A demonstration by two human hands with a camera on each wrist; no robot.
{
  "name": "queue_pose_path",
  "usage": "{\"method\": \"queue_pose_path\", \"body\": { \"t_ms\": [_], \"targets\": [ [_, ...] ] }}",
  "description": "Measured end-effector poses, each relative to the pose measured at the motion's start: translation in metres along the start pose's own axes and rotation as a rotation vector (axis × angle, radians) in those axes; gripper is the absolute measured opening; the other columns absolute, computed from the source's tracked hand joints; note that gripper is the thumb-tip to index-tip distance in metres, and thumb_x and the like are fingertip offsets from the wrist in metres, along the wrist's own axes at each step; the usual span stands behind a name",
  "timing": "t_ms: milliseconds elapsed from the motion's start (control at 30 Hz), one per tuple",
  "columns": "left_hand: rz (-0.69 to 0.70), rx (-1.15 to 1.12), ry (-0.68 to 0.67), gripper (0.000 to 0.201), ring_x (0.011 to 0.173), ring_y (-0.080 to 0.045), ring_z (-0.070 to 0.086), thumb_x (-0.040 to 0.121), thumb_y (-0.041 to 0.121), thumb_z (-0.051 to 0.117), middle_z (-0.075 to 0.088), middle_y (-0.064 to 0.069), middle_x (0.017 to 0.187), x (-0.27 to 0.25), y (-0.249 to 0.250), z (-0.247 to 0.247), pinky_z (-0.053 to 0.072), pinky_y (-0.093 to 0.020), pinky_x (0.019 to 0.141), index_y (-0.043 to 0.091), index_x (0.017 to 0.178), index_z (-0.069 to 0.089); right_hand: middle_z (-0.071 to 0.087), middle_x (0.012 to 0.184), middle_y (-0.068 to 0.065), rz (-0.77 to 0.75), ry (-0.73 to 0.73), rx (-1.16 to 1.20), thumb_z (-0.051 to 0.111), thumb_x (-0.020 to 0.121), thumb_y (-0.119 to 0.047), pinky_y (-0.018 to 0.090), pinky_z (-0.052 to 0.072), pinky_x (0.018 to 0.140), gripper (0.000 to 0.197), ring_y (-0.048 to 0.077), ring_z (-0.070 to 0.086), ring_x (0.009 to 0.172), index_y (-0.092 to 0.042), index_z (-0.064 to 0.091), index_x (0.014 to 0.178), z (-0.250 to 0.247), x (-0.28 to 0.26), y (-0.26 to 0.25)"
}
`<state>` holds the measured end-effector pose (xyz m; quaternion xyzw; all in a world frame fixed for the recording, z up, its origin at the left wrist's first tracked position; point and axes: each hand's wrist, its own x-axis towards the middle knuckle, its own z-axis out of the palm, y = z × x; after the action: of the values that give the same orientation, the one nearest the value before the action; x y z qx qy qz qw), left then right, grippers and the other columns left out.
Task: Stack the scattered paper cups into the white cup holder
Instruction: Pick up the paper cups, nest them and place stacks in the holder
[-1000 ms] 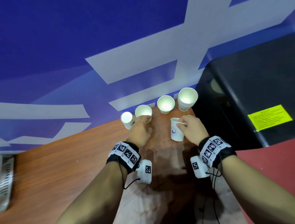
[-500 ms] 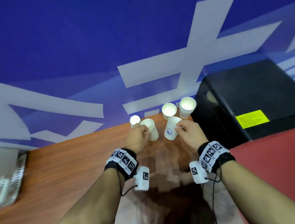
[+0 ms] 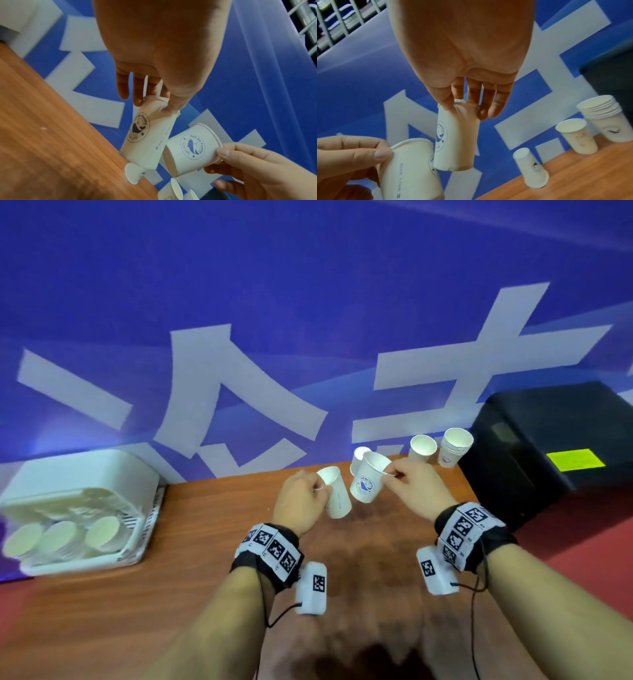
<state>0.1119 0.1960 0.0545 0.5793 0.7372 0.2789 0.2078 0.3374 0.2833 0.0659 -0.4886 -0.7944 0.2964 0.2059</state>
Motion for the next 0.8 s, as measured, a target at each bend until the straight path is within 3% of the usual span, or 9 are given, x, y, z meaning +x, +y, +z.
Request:
{"method": "queue_pose_path", "body": {
  "t_ms": [167,333,500,800],
  "targets": [
    [-0.085,0.03,0.067,0.026,0.08,-0.019,0.051,0.087,0.034,0.058,0.053,0.004,0.079,-0.069,-0.063,-0.068,0.041,-0.034,0.072,0.028,0.064,0.048,0.064,0.079,-0.003,-0.061,-0.045,0.009,0.062,0.088,-0.025,0.029,0.043,0.069,0.013,0.013,0.057,0.078,-0.019,0.065,0.076,0.058,-0.027,-0.087],
    [-0.137,0.048,0.132,0.024,0.081,-0.019,0.051,0.087,0.037,0.058,0.053,0.004,0.079,-0.137,-0.126,-0.129,0.043,-0.036,0.074,0.026,0.067,0.051,0.061,0.076,-0.004,-0.137,-0.076,0.023,0.062,0.088,-0.031,0.02,0.038,0.066,0.019,0.012,0.056,0.076,-0.023,0.062,0.071,0.125,-0.058,-0.159],
    [-0.208,0.011,0.189,0.025,0.078,-0.02,0.055,0.086,0.037,0.06,0.057,0.001,0.08,-0.196,-0.179,-0.178,0.047,-0.04,0.076,0.021,0.067,0.056,0.06,0.075,-0.004,-0.196,-0.136,0.044,0.062,0.089,-0.032,0.03,0.045,0.068,0.022,0.012,0.056,0.074,-0.023,0.061,0.069,0.179,-0.087,-0.221],
    [-0.287,-0.003,0.32,0.021,0.08,-0.016,0.055,0.088,0.034,0.06,0.057,0.004,0.083,-0.253,-0.23,-0.238,0.042,-0.033,0.071,0.024,0.071,0.057,0.061,0.076,-0.003,-0.295,-0.244,0.005,0.057,0.092,-0.035,0.028,0.043,0.066,0.027,0.013,0.055,0.073,-0.021,0.063,0.07,0.225,-0.089,-0.3]
  ]
}}
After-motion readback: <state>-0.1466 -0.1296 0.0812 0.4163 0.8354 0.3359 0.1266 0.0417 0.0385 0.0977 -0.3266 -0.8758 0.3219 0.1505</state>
